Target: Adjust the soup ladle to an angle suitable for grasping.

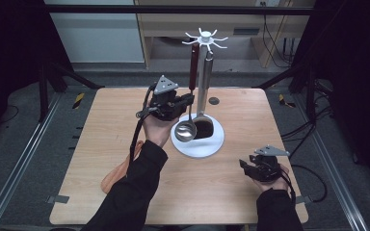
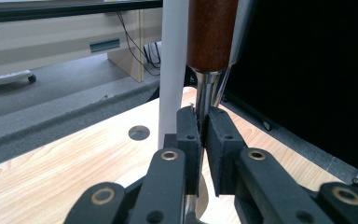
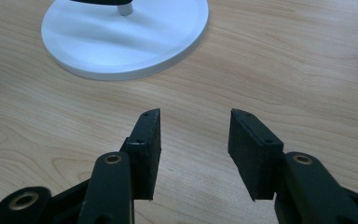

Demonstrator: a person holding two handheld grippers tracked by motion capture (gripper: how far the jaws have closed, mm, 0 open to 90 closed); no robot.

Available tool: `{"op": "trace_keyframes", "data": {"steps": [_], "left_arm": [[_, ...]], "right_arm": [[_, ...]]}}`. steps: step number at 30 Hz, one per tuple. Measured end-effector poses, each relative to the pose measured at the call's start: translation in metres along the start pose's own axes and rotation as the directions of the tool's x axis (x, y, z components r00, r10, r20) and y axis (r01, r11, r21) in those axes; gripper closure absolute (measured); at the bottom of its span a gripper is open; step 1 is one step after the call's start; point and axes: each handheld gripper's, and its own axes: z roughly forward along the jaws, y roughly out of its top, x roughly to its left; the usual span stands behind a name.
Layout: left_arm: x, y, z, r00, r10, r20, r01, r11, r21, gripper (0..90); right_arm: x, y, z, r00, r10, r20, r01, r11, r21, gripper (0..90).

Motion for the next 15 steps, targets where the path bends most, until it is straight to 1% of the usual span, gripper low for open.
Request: {"op": "trace_keyframes", "data": {"steps": [9, 15], "left_arm": [[0.0028, -0.0004, 0.0011, 0.9998, -0.007, -0.021, 0.007, 1.0, -0.006, 82.1], [0.0033, -0.001, 0.0034, 0.9997, -0.01, -0.021, 0.01, 0.9999, -0.012, 81.9]], "right_arm": [[0.0, 0.0, 0.0001, 1.0, -0.002, 0.002, 0.002, 1.0, -0.001, 53.7], [-0.0001, 0.0001, 0.0002, 1.0, -0.003, 0.002, 0.003, 1.0, 0.0, 53.8]]}}
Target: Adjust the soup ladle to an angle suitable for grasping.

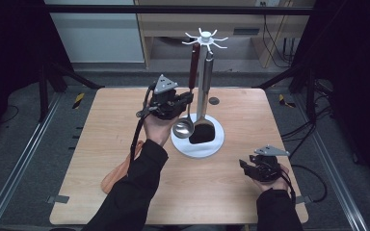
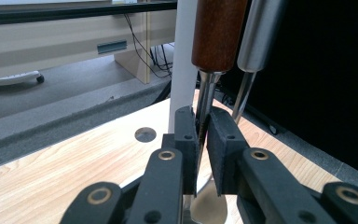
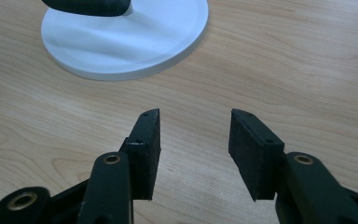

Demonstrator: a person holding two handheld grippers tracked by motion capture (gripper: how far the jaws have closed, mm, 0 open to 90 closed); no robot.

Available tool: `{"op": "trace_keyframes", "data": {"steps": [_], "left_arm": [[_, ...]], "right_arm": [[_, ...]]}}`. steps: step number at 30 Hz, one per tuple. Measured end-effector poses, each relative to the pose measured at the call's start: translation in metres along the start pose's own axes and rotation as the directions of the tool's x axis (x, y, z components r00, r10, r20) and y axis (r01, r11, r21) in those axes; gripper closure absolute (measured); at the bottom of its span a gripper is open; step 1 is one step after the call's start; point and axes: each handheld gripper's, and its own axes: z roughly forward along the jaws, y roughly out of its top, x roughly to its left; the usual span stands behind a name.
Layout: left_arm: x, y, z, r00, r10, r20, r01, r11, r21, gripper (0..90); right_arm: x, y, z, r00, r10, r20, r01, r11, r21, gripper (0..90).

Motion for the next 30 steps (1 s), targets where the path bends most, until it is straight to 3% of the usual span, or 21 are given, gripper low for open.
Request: {"op": "trace_keyframes", "data": {"steps": [30], "left_arm": [[-0.0005, -0.0024, 0.0028, 1.0, 0.0, -0.003, 0.0, 0.9999, -0.011, 79.4]], "right_arm": [[0.0002, 0.0002, 0.0, 1.0, 0.0, -0.002, 0.0, 1.0, 0.0, 53.6]]}}
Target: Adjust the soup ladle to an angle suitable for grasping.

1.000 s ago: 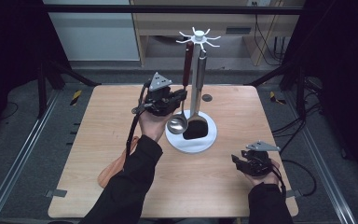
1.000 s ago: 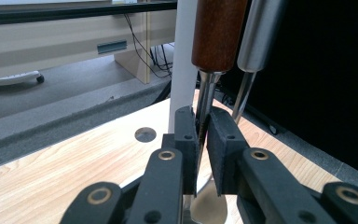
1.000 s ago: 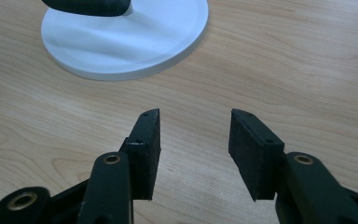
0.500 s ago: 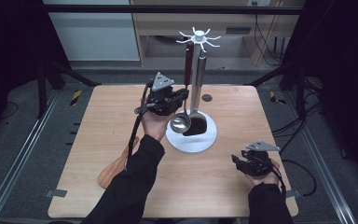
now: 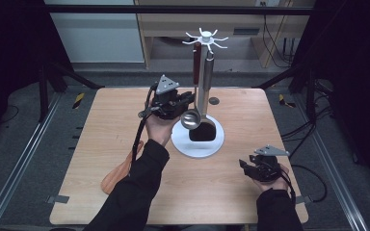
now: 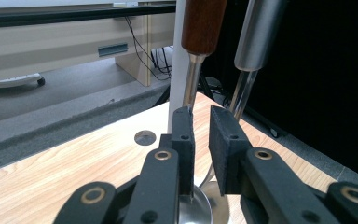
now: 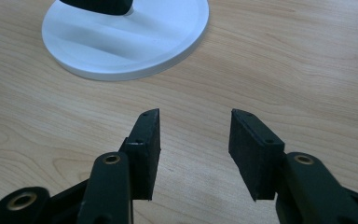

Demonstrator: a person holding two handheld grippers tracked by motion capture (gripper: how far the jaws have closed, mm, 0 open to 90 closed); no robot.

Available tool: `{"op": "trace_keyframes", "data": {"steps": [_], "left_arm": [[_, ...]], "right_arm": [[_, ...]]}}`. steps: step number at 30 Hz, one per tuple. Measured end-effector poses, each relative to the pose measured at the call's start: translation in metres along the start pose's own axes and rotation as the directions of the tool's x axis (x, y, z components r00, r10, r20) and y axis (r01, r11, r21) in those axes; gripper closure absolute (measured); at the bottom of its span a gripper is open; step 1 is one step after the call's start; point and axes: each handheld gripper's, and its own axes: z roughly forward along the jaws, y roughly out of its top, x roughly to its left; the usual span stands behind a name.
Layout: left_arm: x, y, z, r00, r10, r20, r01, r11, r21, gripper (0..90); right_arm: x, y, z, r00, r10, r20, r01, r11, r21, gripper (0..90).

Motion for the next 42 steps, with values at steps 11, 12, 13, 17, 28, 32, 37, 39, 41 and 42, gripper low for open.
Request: {"op": "trace_keyframes", "data": {"steps": [11, 12, 13, 17, 28, 32, 37, 39, 41, 42], "left_arm": [[0.017, -0.018, -0.017, 0.9999, -0.003, 0.013, 0.003, 0.9991, 0.042, 70.2], [0.019, -0.02, -0.02, 1.0, -0.001, 0.008, 0.0, 0.9988, 0.048, 69.2], [0.022, -0.023, -0.023, 1.0, -0.001, 0.005, 0.0, 0.9985, 0.054, 67.7], [0.032, -0.033, -0.035, 0.9996, 0.015, -0.022, -0.013, 0.9972, 0.074, 62.8], [0.057, -0.067, -0.071, 0.9965, 0.033, -0.077, -0.02, 0.9867, 0.161, 54.5], [0.067, -0.08, -0.082, 0.9949, 0.017, -0.099, 0.002, 0.9817, 0.19, 53.9], [0.075, -0.096, -0.095, 0.9912, 0.034, -0.128, -0.003, 0.9721, 0.235, 52.8], [0.077, -0.102, -0.1, 0.9891, 0.04, -0.142, -0.004, 0.9695, 0.245, 52.4], [0.078, -0.108, -0.105, 0.9879, 0.042, -0.149, -0.003, 0.9672, 0.254, 52.0], [0.079, -0.111, -0.106, 0.9873, 0.041, -0.153, 0.0, 0.9664, 0.257, 51.8]], "right_arm": [[0.0, 0.0, 0.001, 1.0, -0.001, 0.009, 0.001, 1.0, -0.002, 53.6], [0.0, 0.0, 0.001, 1.0, -0.003, 0.009, 0.003, 1.0, -0.001, 53.6], [0.0, 0.0, 0.001, 0.9999, -0.004, 0.01, 0.004, 1.0, 0.0, 53.5], [-0.001, -0.001, 0.001, 0.9999, -0.004, 0.012, 0.004, 1.0, -0.004, 53.5], [-0.001, -0.002, 0.0, 0.9998, -0.007, 0.021, 0.007, 1.0, -0.002, 53.4], [0.0, -0.002, 0.001, 0.9998, -0.01, 0.018, 0.01, 1.0, -0.002, 53.4], [0.0, -0.002, 0.0, 0.9998, -0.007, 0.02, 0.007, 1.0, -0.005, 53.3], [0.0, -0.002, 0.0, 0.9998, -0.004, 0.02, 0.004, 1.0, -0.008, 53.2], [0.0, -0.002, -0.001, 0.9998, -0.008, 0.019, 0.008, 1.0, -0.012, 52.8], [0.0, -0.002, -0.001, 0.9998, -0.006, 0.019, 0.006, 1.0, -0.014, 52.6]]}}
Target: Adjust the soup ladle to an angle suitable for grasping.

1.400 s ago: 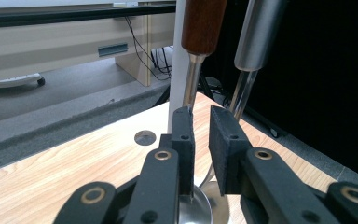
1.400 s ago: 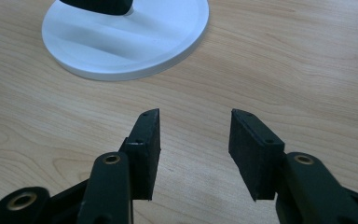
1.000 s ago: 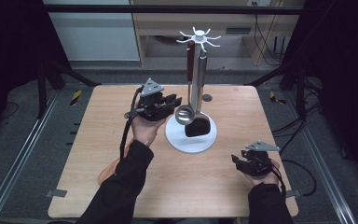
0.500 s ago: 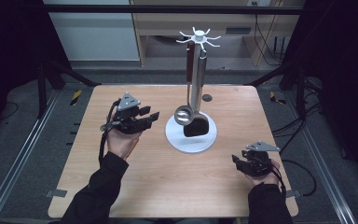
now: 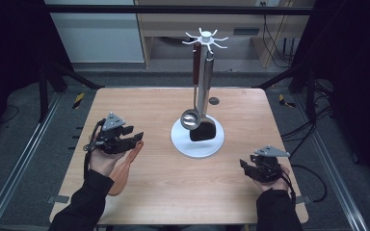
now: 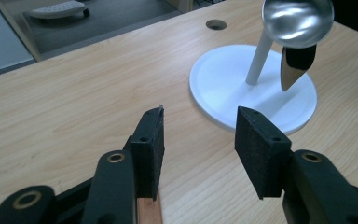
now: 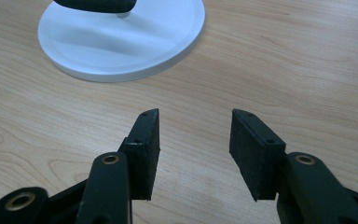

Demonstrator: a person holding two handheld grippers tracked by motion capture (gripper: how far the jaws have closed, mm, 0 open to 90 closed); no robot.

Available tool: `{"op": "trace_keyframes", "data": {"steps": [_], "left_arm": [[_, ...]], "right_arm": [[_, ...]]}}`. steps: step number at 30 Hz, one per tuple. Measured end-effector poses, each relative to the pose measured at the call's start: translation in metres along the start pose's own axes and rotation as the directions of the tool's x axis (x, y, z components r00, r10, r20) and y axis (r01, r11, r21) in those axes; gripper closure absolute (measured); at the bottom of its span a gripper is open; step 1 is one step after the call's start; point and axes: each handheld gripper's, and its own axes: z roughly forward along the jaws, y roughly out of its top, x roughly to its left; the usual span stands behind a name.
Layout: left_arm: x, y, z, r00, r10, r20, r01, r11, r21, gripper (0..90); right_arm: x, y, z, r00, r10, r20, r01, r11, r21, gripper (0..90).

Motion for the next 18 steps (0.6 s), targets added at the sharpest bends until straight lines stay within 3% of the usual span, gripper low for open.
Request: {"op": "trace_keyframes", "data": {"steps": [9, 18], "left_arm": [[0.013, -0.034, 0.0, 0.9985, -0.055, -0.007, 0.055, 0.9979, 0.034, 51.1], [0.035, -0.056, 0.003, 0.993, -0.109, -0.044, 0.113, 0.9893, 0.093, 51.1]], "right_arm": [[-0.001, -0.001, -0.002, 1.0, -0.003, 0.007, 0.003, 1.0, -0.027, 51.8], [-0.001, -0.001, -0.004, 1.0, 0.004, 0.008, -0.003, 0.999, -0.05, 50.9]]}}
